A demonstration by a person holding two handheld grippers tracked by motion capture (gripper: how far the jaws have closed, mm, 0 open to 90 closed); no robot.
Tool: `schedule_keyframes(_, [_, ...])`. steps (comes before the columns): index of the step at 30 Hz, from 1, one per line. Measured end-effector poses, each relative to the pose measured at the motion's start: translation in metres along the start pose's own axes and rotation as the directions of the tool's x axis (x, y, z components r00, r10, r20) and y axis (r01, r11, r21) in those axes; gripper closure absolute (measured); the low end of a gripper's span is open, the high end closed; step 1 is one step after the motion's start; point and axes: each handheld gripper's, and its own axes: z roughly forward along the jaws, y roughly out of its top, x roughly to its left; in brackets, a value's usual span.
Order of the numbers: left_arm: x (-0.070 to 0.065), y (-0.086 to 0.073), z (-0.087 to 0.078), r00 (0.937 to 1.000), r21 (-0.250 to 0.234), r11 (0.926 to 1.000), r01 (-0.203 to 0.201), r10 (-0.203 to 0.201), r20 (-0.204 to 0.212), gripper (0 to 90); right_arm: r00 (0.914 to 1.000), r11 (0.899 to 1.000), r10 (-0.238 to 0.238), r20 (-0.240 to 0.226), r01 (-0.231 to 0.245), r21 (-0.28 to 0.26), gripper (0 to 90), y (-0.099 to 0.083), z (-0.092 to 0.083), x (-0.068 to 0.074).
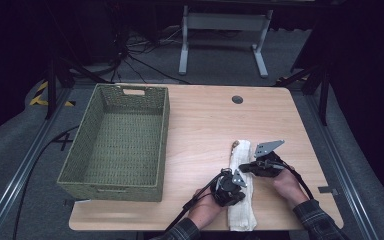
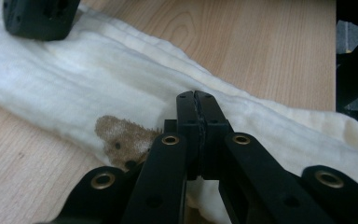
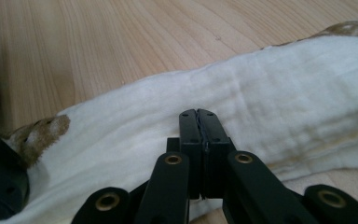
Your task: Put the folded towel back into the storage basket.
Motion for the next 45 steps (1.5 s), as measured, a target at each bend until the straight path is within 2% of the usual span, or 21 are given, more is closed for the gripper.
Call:
schedule_keyframes(4, [0.0, 0.0, -0.002, 1.0, -0.01, 0.9999, 0.003, -0.003, 0.004, 84.5, 1.0, 1.0, -0.007, 0.004, 0.007, -0.004, 89.9, 0.0, -0.002, 0.001])
schedule_keyframes(5, [0.002, 0.0, -0.008, 0.9999, -0.034, 0.9994, 0.004, -0.005, -0.015, 84.5, 1.0, 1.0, 0.002, 0.002, -0.002, -0.017, 89.7, 0.0, -0.008, 0.003])
schedule_keyframes(6, [0.002, 0.0, -0.008, 0.9999, -0.034, 0.9994, 0.004, -0.005, -0.015, 84.5, 1.0, 1.0, 0.002, 0.002, -0.002, -0.017, 89.7, 0.0, -0.008, 0.003])
schedule_keyframes(7, [0.006, 0.001, -0.016, 0.9988, -0.047, 0.9988, 0.015, -0.018, -0.045, 84.6, 1.0, 0.999, 0.004, -0.003, -0.004, -0.049, 89.6, -0.001, -0.017, 0.004])
schedule_keyframes(8, [0.006, 0.001, -0.016, 0.9988, -0.047, 0.9988, 0.015, -0.018, -0.045, 84.6, 1.0, 0.999, 0.007, -0.005, -0.007, -0.053, 89.6, -0.002, -0.02, 0.006])
schedule_keyframes(9, [0.013, 0.002, -0.024, 0.9967, -0.051, 0.9986, 0.012, -0.016, -0.079, 84.8, 1.0, 0.998, 0.004, 0.0, -0.004, -0.057, 89.6, -0.003, -0.023, 0.009])
schedule_keyframes(10, [0.013, 0.002, -0.024, 0.9967, -0.051, 0.9986, 0.012, -0.016, -0.079, 85.1, 1.0, 0.998, 0.004, 0.0, -0.004, -0.057, 89.6, -0.003, -0.023, 0.009])
schedule_keyframes(11, [0.02, 0.003, -0.029, 0.994, -0.071, 0.9972, 0.021, -0.028, -0.105, 85.3, 1.0, 0.999, 0.001, -0.006, -0.001, -0.053, 89.6, -0.008, -0.029, 0.014])
schedule_keyframes(14, [0.025, 0.004, -0.032, 0.9918, -0.053, 0.9982, 0.028, -0.034, -0.123, 85.4, 1.0, 0.999, 0.004, -0.004, -0.004, -0.044, 89.6, -0.014, -0.034, 0.019])
schedule_keyframes(17, [0.036, 0.009, -0.033, 0.9893, -0.054, 0.9984, 0.014, -0.022, -0.145, 85.4, 1.0, 0.999, 0.0, -0.002, 0.0, -0.051, 89.4, -0.02, -0.043, 0.027])
schedule_keyframes(22, [0.05, 0.019, -0.027, 0.9887, -0.043, 0.9991, -0.004, -0.002, -0.15, 84.8, 0.9999, 0.998, -0.005, -0.016, 0.004, -0.064, 87.1, -0.022, -0.047, 0.038])
schedule_keyframes(26, [0.062, 0.028, -0.019, 0.9875, -0.053, 0.9984, -0.019, 0.011, -0.157, 84.9, 0.9988, 0.998, -0.034, -0.035, 0.032, -0.053, 87.1, -0.024, -0.044, 0.049])
schedule_keyframes(31, [0.071, 0.031, -0.002, 0.9888, -0.009, 0.9986, -0.053, 0.051, -0.14, 84.9, 0.9973, 0.999, -0.035, -0.065, 0.034, -0.02, 87.2, -0.025, -0.032, 0.055])
schedule_keyframes(32, [0.072, 0.031, 0.002, 0.989, 0.009, 0.9982, -0.059, 0.06, -0.135, 85.0, 0.9971, 0.999, -0.04, -0.064, 0.038, -0.021, 87.0, -0.025, -0.03, 0.056])
schedule_keyframes(34, [0.071, 0.029, 0.005, 0.9897, 0.004, 0.9985, -0.054, 0.054, -0.132, 85.4, 0.9961, 0.998, -0.054, -0.07, 0.051, -0.044, 87.2, -0.021, -0.029, 0.059])
schedule_keyframes(37, [0.071, 0.03, 0.005, 0.9884, 0.016, 0.9983, -0.056, 0.058, -0.141, 86.3, 0.9924, 0.996, -0.074, -0.098, 0.069, -0.055, 87.2, -0.017, -0.025, 0.067])
schedule_keyframes(41, [0.073, 0.028, 0.0, 0.9845, 0.044, 0.997, -0.064, 0.07, -0.161, 89.2, 0.9905, 0.996, -0.085, -0.109, 0.087, 0.016, 89.3, -0.019, -0.015, 0.068])
schedule_keyframes(43, [0.075, 0.024, -0.002, 0.9843, 0.028, 0.9983, -0.052, 0.056, -0.167, 89.4, 0.991, 0.997, -0.072, -0.112, 0.075, 0.017, 89.7, -0.021, -0.014, 0.067])
schedule_keyframes(45, [0.076, 0.023, -0.005, 0.985, 0.046, 0.9979, -0.045, 0.052, -0.165, 89.5, 0.9916, 0.997, -0.071, -0.108, 0.073, 0.021, 89.8, -0.022, -0.016, 0.065])
